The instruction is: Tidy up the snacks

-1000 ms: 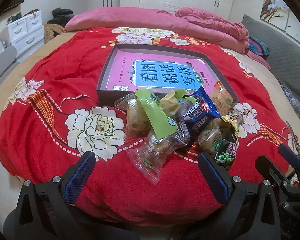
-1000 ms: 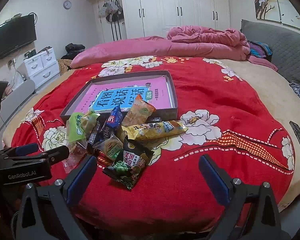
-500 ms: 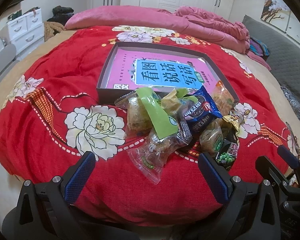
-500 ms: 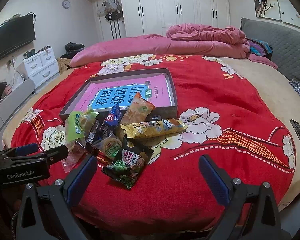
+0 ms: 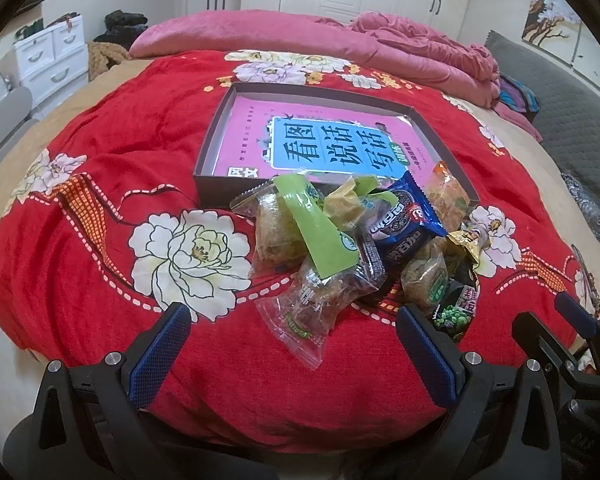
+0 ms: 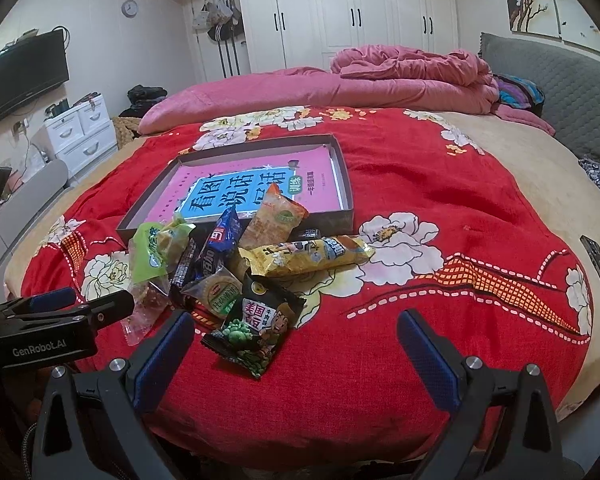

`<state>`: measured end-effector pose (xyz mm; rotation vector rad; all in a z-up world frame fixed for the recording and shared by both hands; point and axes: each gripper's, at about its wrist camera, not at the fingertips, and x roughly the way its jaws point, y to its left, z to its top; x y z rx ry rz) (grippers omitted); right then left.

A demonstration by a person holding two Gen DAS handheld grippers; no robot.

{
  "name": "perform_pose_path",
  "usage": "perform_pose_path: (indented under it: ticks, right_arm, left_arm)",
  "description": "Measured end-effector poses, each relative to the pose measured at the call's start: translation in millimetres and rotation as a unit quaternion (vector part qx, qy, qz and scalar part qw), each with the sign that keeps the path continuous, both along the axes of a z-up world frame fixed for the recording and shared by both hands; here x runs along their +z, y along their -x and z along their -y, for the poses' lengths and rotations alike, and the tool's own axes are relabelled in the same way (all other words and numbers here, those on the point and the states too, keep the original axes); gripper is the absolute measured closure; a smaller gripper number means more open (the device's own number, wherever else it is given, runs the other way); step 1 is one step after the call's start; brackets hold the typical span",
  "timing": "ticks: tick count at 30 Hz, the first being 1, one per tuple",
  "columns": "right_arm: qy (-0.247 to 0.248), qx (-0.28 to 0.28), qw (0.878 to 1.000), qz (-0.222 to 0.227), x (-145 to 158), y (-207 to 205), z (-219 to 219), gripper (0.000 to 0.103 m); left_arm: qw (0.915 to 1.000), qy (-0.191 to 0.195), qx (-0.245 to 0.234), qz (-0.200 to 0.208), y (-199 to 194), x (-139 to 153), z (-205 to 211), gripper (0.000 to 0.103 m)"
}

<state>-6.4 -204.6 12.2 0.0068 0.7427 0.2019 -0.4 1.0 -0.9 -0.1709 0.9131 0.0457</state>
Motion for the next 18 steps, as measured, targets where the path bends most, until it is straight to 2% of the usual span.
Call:
perform_pose_path:
  ticks: [9,18]
  right_arm:
    - [-0.007,-0.003,1.0,-0.01,-3,-3,2,0.001]
    - [-0.017,-0.007,0.999,-0.033,-10,-8,4,0.001]
  left_arm:
    - [0.9999,0.008,0.004,-0.012,-4,-5,-6,0.001]
    - [0.9988,0.023,-0.021,-0.039,-15,-17,-7,0.001]
